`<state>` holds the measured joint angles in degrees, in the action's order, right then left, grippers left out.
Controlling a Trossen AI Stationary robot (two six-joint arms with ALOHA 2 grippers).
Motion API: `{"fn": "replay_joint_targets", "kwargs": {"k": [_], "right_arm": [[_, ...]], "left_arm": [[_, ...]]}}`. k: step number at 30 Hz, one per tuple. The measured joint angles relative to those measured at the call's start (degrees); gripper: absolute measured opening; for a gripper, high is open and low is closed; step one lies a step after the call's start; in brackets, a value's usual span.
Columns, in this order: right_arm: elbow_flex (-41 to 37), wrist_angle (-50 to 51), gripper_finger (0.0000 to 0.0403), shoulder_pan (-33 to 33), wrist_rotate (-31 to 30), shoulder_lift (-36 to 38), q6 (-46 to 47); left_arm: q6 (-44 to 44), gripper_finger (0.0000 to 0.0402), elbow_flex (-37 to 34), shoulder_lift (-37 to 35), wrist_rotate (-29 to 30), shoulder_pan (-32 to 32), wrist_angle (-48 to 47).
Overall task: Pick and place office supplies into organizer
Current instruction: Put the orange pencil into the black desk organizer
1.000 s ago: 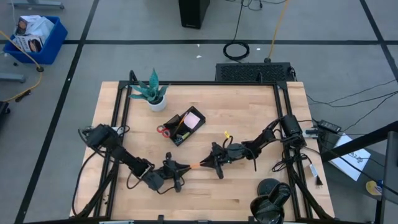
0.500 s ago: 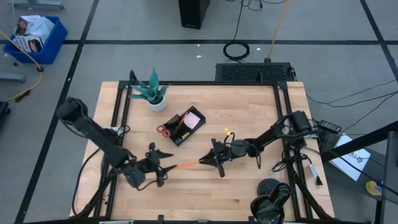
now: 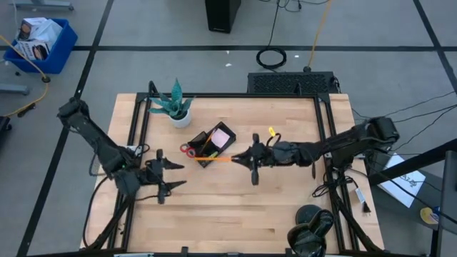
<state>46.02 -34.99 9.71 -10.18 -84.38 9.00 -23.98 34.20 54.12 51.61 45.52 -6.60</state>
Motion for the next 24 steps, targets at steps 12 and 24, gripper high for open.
{"fn": "replay_joint_targets", "kwargs": {"k": [12, 24], "right_arm": [[20.6, 37.8, 0.0021, -5.2, -2.0, 1.2, -0.8], [37.7, 59.9, 0.0021, -10.2, -0.2, -2.0, -3.3]], "left_arm": [[22.8, 0.0255, -17.0, -23.8, -21.5, 0.0, 23.3], [27.1, 0.0255, -27.3, -40.3, -28.4, -0.1, 26.9]]}}
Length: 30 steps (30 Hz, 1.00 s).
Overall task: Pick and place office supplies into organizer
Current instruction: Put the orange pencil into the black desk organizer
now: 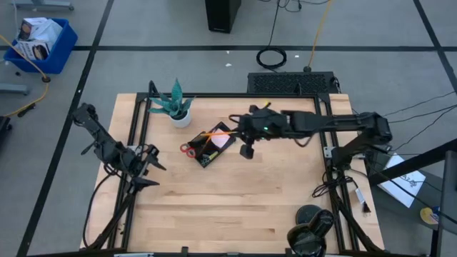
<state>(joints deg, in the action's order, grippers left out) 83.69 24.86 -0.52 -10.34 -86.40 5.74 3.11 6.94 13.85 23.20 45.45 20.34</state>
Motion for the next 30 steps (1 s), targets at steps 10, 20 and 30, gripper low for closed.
{"fn": "replay_joint_targets", "kwargs": {"k": [10, 20, 30], "right_arm": [[16.7, 16.7, 0.0021, -2.5, 3.1, -11.6, -2.0], [37.1, 32.5, 0.0021, -5.1, 6.8, -25.3, -4.5], [37.7, 32.5, 0.0021, -6.6, 9.1, -28.3, -11.8]], "left_arm": [[0.9, 0.0255, 0.0, -0.8, 2.1, 0.0, -1.8], [0.8, 0.0255, 0.0, -0.8, 2.2, 0.0, -2.3], [-0.3, 0.0255, 0.0, -0.8, 2.4, 0.0, -3.4]]}}
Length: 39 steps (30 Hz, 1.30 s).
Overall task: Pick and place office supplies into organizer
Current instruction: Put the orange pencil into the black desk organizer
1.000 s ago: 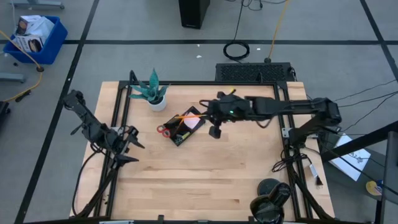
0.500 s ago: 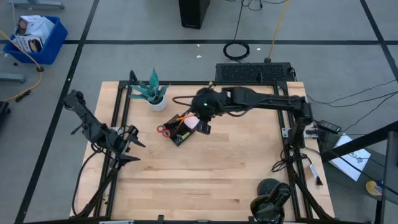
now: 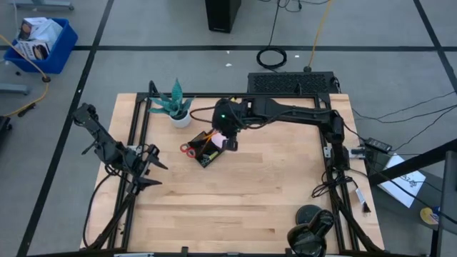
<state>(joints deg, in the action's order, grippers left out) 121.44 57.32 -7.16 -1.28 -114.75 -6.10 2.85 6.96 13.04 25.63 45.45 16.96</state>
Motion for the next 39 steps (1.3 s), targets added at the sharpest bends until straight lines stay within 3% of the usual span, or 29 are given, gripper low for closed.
{"fn": "replay_joint_targets", "kwargs": {"k": [8, 18, 21, 25, 32, 39], "right_arm": [[0.0, -3.2, 0.0022, 0.1, 0.0, -3.3, -11.9], [-0.1, -5.7, 0.0028, 1.0, -0.4, -6.9, -20.0], [-0.1, -6.8, 0.0048, 2.2, -1.5, -6.8, -22.9], [-0.1, -9.0, 0.0093, 4.0, -7.6, -6.8, -26.3], [-0.1, -14.0, 0.0177, 5.0, -10.3, -6.8, -28.2], [-0.1, -13.4, 0.0199, 5.0, -13.6, -4.5, -22.8]], "left_arm": [[-1.5, 0.0255, 0.0, 0.0, 0.1, 0.0, -1.2], [-2.6, 0.0255, 0.1, 0.1, 1.5, 0.0, -2.3], [-2.9, 0.0255, 0.1, 0.1, 2.2, 0.0, -2.6], [-3.2, 0.0255, 0.1, 0.1, 3.1, 0.0, -3.4], [-3.6, 0.0255, 0.1, 0.1, 3.4, 0.0, -3.9], [-4.4, 0.0255, 0.1, 0.1, 3.4, 0.0, -4.1]]}}
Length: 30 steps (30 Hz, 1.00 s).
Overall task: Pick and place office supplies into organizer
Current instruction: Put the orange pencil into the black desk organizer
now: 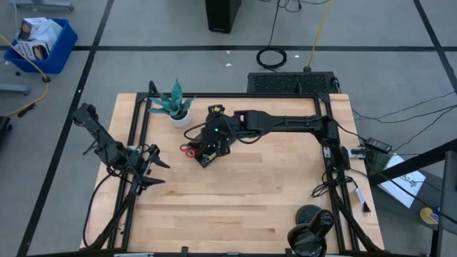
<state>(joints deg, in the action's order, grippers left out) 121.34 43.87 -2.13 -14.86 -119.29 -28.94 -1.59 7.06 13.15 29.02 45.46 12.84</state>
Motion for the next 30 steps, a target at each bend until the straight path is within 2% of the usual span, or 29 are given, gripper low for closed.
{"fn": "replay_joint_targets", "kwargs": {"k": [7, 10, 12, 15, 18, 22, 26, 30], "right_arm": [[0.0, 6.1, 0.0167, -0.1, -1.7, 1.8, 7.0], [-1.0, 7.7, 0.0156, -0.4, 2.3, 3.4, 13.1], [-4.3, 5.7, 0.0154, -0.5, 4.4, 4.9, 16.0], [-13.2, -0.2, 0.0155, -0.4, -0.1, 8.0, 17.8], [-25.7, -14.8, 0.0157, -0.2, -4.3, 13.7, 18.8], [-45.6, -43.5, 0.0157, 0.1, -4.9, 22.8, 19.5], [-64.0, -69.8, 0.0157, 1.8, -8.9, 30.6, 16.1], [-79.1, -101.8, 0.0157, 0.8, -2.7, 31.1, 20.6]], "left_arm": [[-1.1, 0.0255, 0.0, 0.0, 0.0, 0.0, -1.7], [-1.2, 0.0255, 0.0, 0.0, 0.1, 0.0, -1.6], [-1.1, 0.0255, 0.0, 0.0, 0.1, 0.0, -1.6], [-0.8, 0.0255, 0.0, 0.0, 0.1, 0.0, -1.4], [-0.7, 0.0255, 0.0, 0.0, 0.1, 0.0, -1.2], [-0.7, 0.0255, 0.0, 0.0, 0.1, 0.0, -1.2], [-0.7, 0.0255, 0.0, 0.0, 0.1, 0.0, -1.2], [-0.3, 0.0255, 0.0, 0.0, 0.1, 0.0, -0.8]]}}
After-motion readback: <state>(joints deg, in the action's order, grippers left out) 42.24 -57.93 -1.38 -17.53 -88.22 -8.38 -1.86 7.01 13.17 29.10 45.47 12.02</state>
